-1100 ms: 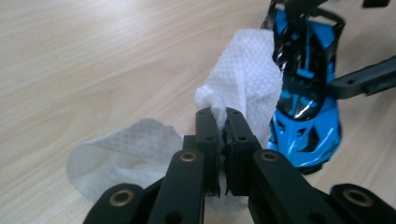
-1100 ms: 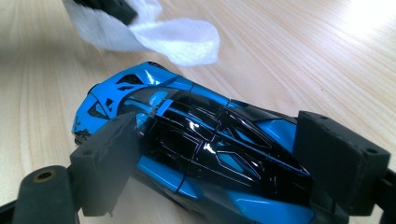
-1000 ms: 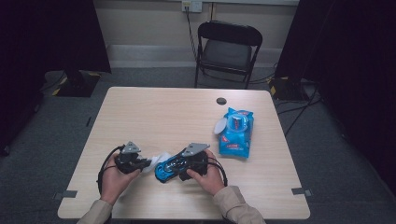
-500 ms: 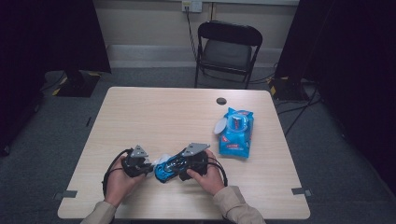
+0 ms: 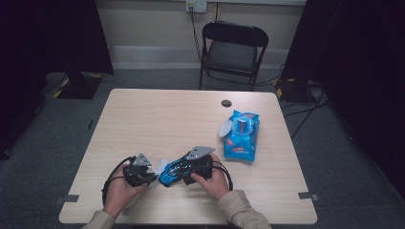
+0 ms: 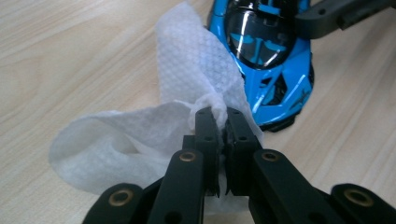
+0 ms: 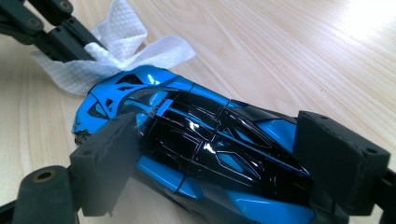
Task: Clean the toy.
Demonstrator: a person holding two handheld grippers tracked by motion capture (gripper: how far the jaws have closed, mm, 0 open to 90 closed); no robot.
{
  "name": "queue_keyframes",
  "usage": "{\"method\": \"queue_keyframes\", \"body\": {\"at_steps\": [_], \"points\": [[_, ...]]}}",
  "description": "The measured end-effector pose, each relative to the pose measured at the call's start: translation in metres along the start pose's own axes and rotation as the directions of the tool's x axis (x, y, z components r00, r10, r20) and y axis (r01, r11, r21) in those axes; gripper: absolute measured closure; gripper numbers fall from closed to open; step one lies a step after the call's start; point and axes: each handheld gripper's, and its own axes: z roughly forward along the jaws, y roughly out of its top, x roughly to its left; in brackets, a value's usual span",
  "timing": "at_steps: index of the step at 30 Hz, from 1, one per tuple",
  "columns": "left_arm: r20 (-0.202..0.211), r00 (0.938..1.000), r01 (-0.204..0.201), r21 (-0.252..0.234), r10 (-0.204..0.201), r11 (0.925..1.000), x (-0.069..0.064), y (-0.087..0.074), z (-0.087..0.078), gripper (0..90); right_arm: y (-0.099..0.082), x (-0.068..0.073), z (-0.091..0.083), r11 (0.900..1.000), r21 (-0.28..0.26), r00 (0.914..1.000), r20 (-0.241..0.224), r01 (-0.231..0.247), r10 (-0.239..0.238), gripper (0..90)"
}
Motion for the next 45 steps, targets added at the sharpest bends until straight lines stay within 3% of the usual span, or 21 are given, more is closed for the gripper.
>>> {"method": "queue_keyframes", "body": {"at_steps": [7, 11, 17, 22, 33, 37, 39, 45], "points": [[0.022, 0.9997, 0.006, 0.006, -0.006, 1.0, -0.005, -0.003, -0.002, 86.0, 0.0, 0.0, 0.0, 1.0, 0.003, 1.0, -0.001, 0.0, 0.0, 14.0], [0.066, 0.9976, 0.021, 0.014, -0.022, 0.9997, -0.012, -0.005, -0.003, 86.3, 0.0, 0.0, 0.0, 1.0, 0.003, 1.0, -0.001, 0.0, 0.0, 14.0], [0.11, 0.9938, -0.02, 0.024, 0.017, 0.9995, -0.029, -0.003, 0.001, 86.2, 0.001, 0.0, 0.0, 1.0, 0.004, 1.0, -0.002, -0.001, 0.001, 14.0], [0.173, 0.9843, -0.042, 0.034, 0.036, 0.9985, -0.04, 0.004, 0.005, 86.0, 0.001, 0.0, 0.0, 1.0, 0.003, 1.0, -0.002, -0.002, 0.002, 14.0], [0.192, 0.9803, -0.043, -0.018, 0.045, 0.9989, -0.04, 0.013, -0.009, 84.8, 0.001, 0.0, 0.0, 1.0, 0.0, 1.0, 0.002, -0.001, 0.001, 14.3], [0.192, 0.9798, -0.052, -0.037, 0.058, 0.998, -0.042, 0.016, -0.011, 84.3, 0.003, -0.002, -0.003, 0.9998, 0.014, 0.9997, -0.022, -0.013, 0.013, 14.2], [0.195, 0.9788, -0.057, -0.041, 0.064, 0.9975, -0.043, 0.018, -0.013, 84.0, 0.005, -0.004, -0.007, 0.9997, -0.002, 0.9988, -0.043, -0.024, 0.024, 14.1], [0.202, 0.9756, -0.072, -0.067, 0.085, 0.9951, -0.05, 0.027, -0.012, 84.0, 0.006, -0.017, -0.032, 0.9996, -0.014, 0.9994, -0.024, -0.024, 0.024, 14.1]]}}
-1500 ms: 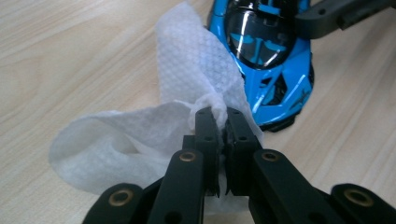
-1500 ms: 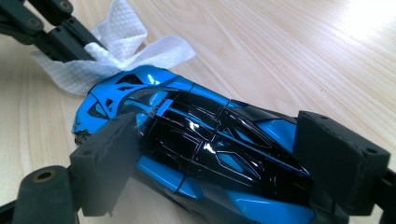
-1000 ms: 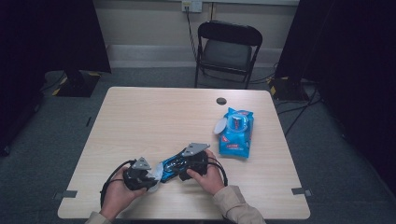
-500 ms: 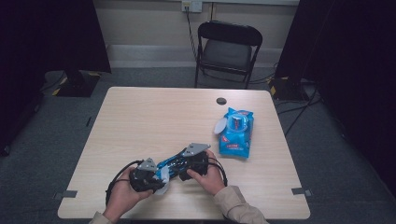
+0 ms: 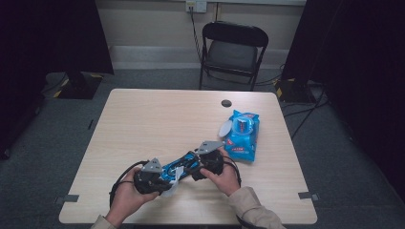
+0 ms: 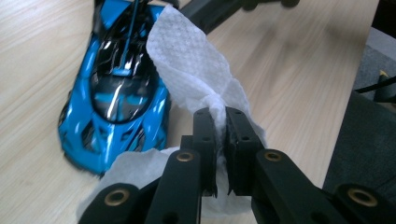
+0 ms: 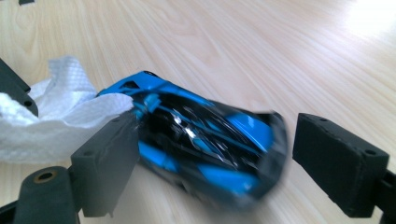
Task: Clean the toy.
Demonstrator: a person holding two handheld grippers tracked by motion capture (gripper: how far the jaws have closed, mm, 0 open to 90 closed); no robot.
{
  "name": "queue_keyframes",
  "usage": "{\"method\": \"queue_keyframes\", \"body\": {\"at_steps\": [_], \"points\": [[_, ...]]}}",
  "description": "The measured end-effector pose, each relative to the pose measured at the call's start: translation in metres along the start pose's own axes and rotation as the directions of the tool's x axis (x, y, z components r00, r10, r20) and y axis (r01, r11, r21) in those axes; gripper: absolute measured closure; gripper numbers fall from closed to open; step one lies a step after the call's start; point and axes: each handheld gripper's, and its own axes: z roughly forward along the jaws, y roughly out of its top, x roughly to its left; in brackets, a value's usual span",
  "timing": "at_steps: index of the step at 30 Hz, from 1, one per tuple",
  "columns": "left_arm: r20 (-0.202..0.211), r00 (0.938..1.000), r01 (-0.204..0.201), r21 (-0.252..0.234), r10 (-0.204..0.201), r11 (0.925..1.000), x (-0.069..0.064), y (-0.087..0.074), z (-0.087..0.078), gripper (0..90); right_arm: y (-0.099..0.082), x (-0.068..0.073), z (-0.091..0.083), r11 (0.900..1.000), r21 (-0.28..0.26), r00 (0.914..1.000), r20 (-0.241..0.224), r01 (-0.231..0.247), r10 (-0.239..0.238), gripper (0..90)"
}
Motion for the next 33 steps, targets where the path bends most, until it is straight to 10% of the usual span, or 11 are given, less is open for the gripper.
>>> {"method": "queue_keyframes", "body": {"at_steps": [20, 33], "points": [[0.021, 0.9956, -0.091, -0.013, 0.091, 0.9958, -0.018, 0.048, 0.066, 83.9, -0.062, -0.042, -0.09, 0.9924, 0.014, 0.9915, 0.046, -0.122, 0.122, 14.1], [0.038, 0.9861, -0.162, -0.003, 0.162, 0.9868, -0.028, 0.085, 0.121, 82.6, -0.09, -0.042, -0.12, 0.9876, -0.001, 0.9855, 0.065, -0.157, 0.156, 14.3]]}}
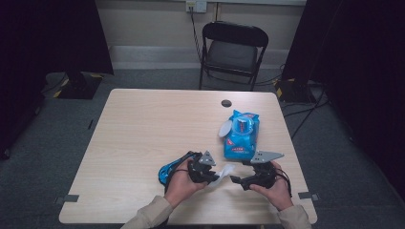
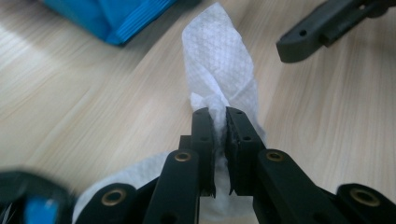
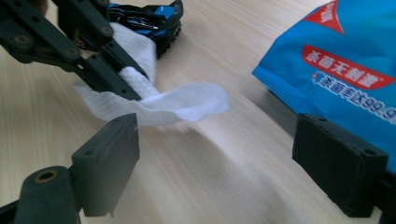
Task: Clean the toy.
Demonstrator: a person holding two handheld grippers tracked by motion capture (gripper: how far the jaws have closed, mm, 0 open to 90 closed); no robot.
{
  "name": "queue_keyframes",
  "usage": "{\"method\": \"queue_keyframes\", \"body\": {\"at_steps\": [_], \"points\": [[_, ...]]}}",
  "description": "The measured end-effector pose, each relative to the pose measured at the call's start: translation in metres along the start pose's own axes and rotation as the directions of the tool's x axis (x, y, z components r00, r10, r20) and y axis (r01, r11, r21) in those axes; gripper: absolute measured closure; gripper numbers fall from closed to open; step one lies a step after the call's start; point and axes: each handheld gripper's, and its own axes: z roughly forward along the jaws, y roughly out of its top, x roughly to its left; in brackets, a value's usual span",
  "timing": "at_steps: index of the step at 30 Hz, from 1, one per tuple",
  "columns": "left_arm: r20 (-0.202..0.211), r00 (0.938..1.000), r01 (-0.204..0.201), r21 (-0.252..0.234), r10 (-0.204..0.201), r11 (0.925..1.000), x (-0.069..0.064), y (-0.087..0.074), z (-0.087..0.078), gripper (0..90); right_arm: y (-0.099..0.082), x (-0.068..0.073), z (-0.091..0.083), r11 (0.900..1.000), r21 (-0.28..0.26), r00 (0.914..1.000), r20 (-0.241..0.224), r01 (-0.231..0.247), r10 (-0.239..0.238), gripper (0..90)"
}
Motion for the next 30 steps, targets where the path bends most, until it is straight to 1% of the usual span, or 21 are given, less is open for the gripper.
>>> {"method": "queue_keyframes", "body": {"at_steps": [2, 3, 4, 6, 9, 11, 13, 15, 16, 18, 19, 20, 21, 22, 23, 24, 26, 27, 28, 29, 30], "points": [[0.011, 0.9999, -0.004, -0.002, 0.004, 1.0, 0.001, 0.006, 0.007, 82.5, -0.003, -0.001, -0.005, 0.9999, -0.013, 1.0, 0.005, -0.006, 0.006, 14.7], [0.015, 0.9999, 0.002, -0.005, -0.002, 1.0, 0.0, 0.008, 0.012, 82.5, -0.004, -0.002, -0.008, 0.9996, -0.024, 0.9999, 0.011, -0.012, 0.013, 14.8], [0.017, 0.9997, -0.015, 0.005, 0.015, 0.9999, 0.001, 0.011, 0.016, 82.5, -0.005, -0.003, -0.011, 0.9993, -0.03, 0.9997, 0.012, -0.02, 0.021, 14.8], [0.026, 0.9992, -0.032, 0.014, 0.031, 0.9994, 0.0, 0.017, 0.024, 82.3, -0.007, -0.004, -0.016, 0.9991, -0.034, 0.9995, 0.02, -0.026, 0.026, 14.8], [0.044, 0.9981, -0.044, 0.006, 0.044, 0.999, -0.003, 0.024, 0.032, 82.1, -0.011, -0.005, -0.021, 0.9983, -0.043, 0.999, 0.022, -0.039, 0.039, 14.8], [0.054, 0.997, -0.056, 0.018, 0.055, 0.9982, -0.005, 0.028, 0.037, 81.0, -0.013, -0.005, -0.022, 0.9984, -0.039, 0.9989, 0.023, -0.04, 0.041, 15.0], [0.057, 0.9967, -0.059, 0.017, 0.058, 0.9981, -0.005, 0.028, 0.04, 77.0, -0.015, -0.006, -0.022, 0.9984, -0.035, 0.9988, 0.018, -0.044, 0.045, 15.3], [0.05, 0.9975, -0.05, 0.016, 0.049, 0.9986, -0.003, 0.028, 0.039, 69.0, -0.017, -0.006, -0.021, 0.9984, -0.03, 0.9988, 0.013, -0.048, 0.048, 15.9], [0.051, 0.9975, -0.05, 0.016, 0.049, 0.9986, -0.001, 0.028, 0.038, 64.4, -0.018, -0.007, -0.02, 0.9984, -0.027, 0.9988, 0.008, -0.049, 0.049, 16.0], [0.036, 0.9982, -0.049, 0.01, 0.049, 0.9987, 0.001, 0.028, 0.033, 51.9, -0.018, -0.007, -0.019, 0.9987, -0.022, 0.9989, 0.007, -0.047, 0.047, 16.7], [0.04, 0.998, -0.049, 0.014, 0.048, 0.9987, 0.002, 0.027, 0.03, 47.2, -0.018, -0.007, -0.019, 0.9987, -0.024, 0.999, 0.005, -0.044, 0.044, 17.1], [0.046, 0.9977, -0.05, 0.014, 0.049, 0.9987, 0.003, 0.027, 0.026, 43.7, -0.018, -0.007, -0.018, 0.9987, -0.026, 0.999, 0.003, -0.044, 0.044, 17.9], [0.037, 0.998, -0.052, -0.006, 0.052, 0.9986, 0.004, 0.025, 0.021, 42.0, -0.018, -0.007, -0.017, 0.9987, -0.025, 0.999, -0.004, -0.044, 0.044, 19.6], [0.035, 0.9977, -0.057, -0.002, 0.057, 0.9983, 0.005, 0.024, 0.017, 38.8, -0.017, -0.005, -0.016, 0.9989, -0.025, 0.9991, -0.01, -0.04, 0.04, 20.9], [0.035, 0.9977, -0.057, -0.002, 0.057, 0.9983, 0.005, 0.024, 0.017, 36.3, -0.017, -0.005, -0.015, 0.999, -0.027, 0.9993, -0.014, -0.036, 0.035, 23.5], [0.022, 0.9981, -0.058, -0.011, 0.058, 0.9983, 0.009, 0.021, 0.007, 35.9, -0.015, -0.003, -0.014, 0.999, -0.03, 0.9991, -0.027, -0.033, 0.032, 26.7], [0.017, 0.9987, -0.048, -0.017, 0.048, 0.9987, 0.013, 0.02, -0.001, 34.3, -0.013, -0.001, -0.014, 0.999, -0.036, 0.9989, -0.038, -0.027, 0.025, 32.5], [0.005, 0.9994, -0.034, -0.031, 0.034, 0.9989, 0.014, 0.018, -0.006, 34.0, -0.012, 0.001, -0.014, 0.9992, -0.034, 0.9987, -0.045, -0.022, 0.021, 35.9], [-0.002, 0.9993, -0.037, -0.032, 0.037, 0.9988, 0.017, 0.017, -0.014, 33.3, -0.01, 0.002, -0.013, 0.9994, -0.03, 0.9983, -0.055, -0.018, 0.016, 37.1], [-0.005, 0.9996, -0.027, -0.04, 0.027, 0.9989, 0.018, 0.015, -0.018, 33.2, -0.009, 0.005, -0.012, 0.9995, -0.029, 0.9977, -0.068, -0.013, 0.011, 40.0], [-0.016, 0.9996, -0.024, -0.04, 0.023, 0.9989, 0.02, 0.013, -0.023, 33.2, -0.009, 0.006, -0.011, 0.9996, -0.025, 0.9973, -0.072, -0.014, 0.012, 42.7]]}}
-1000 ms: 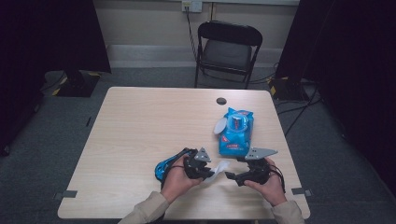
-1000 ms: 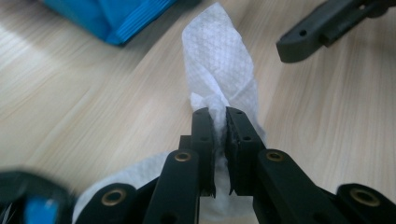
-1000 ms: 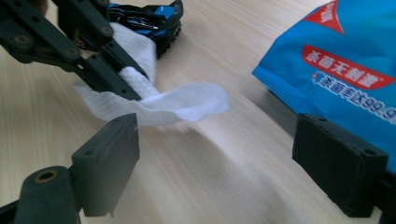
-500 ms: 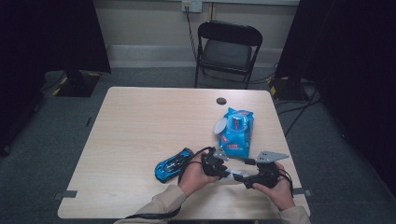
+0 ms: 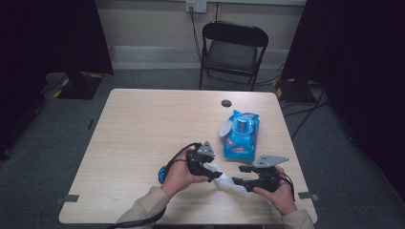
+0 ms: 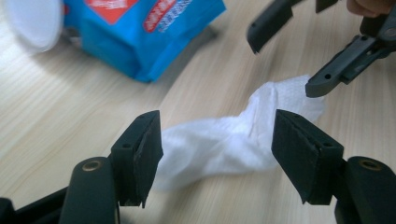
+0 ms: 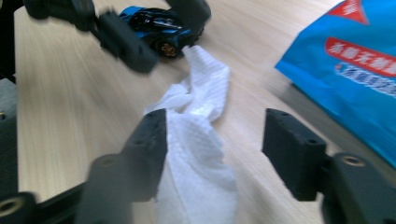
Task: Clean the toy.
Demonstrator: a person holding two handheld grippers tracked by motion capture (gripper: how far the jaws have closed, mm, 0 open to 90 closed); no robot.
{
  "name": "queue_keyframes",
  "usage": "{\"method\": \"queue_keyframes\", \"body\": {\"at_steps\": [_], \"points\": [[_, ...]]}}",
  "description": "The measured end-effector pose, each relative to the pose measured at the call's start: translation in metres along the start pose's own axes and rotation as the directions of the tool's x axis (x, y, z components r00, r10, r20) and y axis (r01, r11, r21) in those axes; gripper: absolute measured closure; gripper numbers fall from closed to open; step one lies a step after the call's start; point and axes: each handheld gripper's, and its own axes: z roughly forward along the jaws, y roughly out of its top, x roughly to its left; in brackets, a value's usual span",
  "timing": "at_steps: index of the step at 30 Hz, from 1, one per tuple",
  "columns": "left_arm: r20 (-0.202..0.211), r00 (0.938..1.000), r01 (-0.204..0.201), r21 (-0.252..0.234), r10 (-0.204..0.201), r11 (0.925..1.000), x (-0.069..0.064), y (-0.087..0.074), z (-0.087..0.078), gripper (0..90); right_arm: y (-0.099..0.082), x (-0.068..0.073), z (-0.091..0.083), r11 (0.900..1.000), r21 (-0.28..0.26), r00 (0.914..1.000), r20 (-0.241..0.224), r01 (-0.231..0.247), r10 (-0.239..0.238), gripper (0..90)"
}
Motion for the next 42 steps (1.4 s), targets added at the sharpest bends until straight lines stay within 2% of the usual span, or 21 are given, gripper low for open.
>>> {"method": "queue_keyframes", "body": {"at_steps": [3, 5, 12, 15, 17, 22, 28, 31, 33, 38, 42], "points": [[-0.039, 0.9991, 0.014, -0.004, -0.014, 0.9999, 0.007, -0.009, -0.016, 31.6, 0.002, 0.003, 0.004, 0.9999, 0.01, 0.9998, -0.021, 0.004, -0.004, 49.1], [-0.055, 0.9981, 0.028, -0.011, -0.028, 0.9996, 0.01, -0.015, -0.024, 29.7, 0.004, 0.005, 0.006, 0.9999, 0.015, 0.9996, -0.028, 0.004, -0.004, 50.2], [-0.122, 0.9898, 0.072, -0.023, -0.074, 0.9972, 0.027, -0.037, -0.051, 22.9, 0.004, 0.009, 0.016, 0.9994, 0.03, 0.9992, -0.038, 0.015, -0.014, 49.1], [-0.155, 0.9842, 0.083, -0.026, -0.086, 0.9962, 0.032, -0.044, -0.055, 20.6, 0.004, 0.011, 0.021, 0.999, 0.041, 0.9994, -0.032, 0.016, -0.015, 48.3], [-0.147, 0.984, 0.097, -0.026, -0.1, 0.9949, 0.036, -0.049, -0.051, 19.4, 0.003, 0.012, 0.023, 0.9989, 0.045, 0.9997, -0.023, 0.013, -0.012, 46.4], [-0.127, 0.9852, 0.12, 0.022, -0.116, 0.9926, 0.045, -0.057, -0.036, 19.9, 0.004, 0.014, 0.027, 0.9982, 0.06, 0.9997, -0.026, 0.005, -0.003, 42.2], [-0.137, 0.9849, 0.11, 0.022, -0.106, 0.9937, 0.051, -0.056, -0.02, 17.9, 0.003, 0.014, 0.03, 0.9977, 0.067, 0.9998, -0.02, 0.01, -0.009, 40.4], [-0.139, 0.9832, 0.127, 0.051, -0.119, 0.9905, 0.051, -0.055, -0.012, 18.2, 0.002, 0.013, 0.031, 0.9973, 0.073, 0.9998, -0.021, 0.008, -0.006, 39.9], [-0.141, 0.985, 0.111, 0.073, -0.1, 0.9912, 0.051, -0.055, -0.008, 18.6, 0.001, 0.012, 0.032, 0.9973, 0.074, 0.9998, -0.018, 0.004, -0.003, 39.2], [-0.166, 0.9815, 0.11, 0.082, -0.095, 0.9906, 0.052, -0.058, -0.001, 18.9, 0.001, 0.011, 0.032, 0.9972, 0.074, 0.9999, -0.015, 0.006, -0.005, 38.7], [-0.171, 0.9821, 0.095, 0.094, -0.077, 0.991, 0.051, -0.057, 0.0, 19.3, 0.001, 0.011, 0.031, 0.9974, 0.072, 0.9999, -0.014, 0.008, -0.007, 38.8]]}}
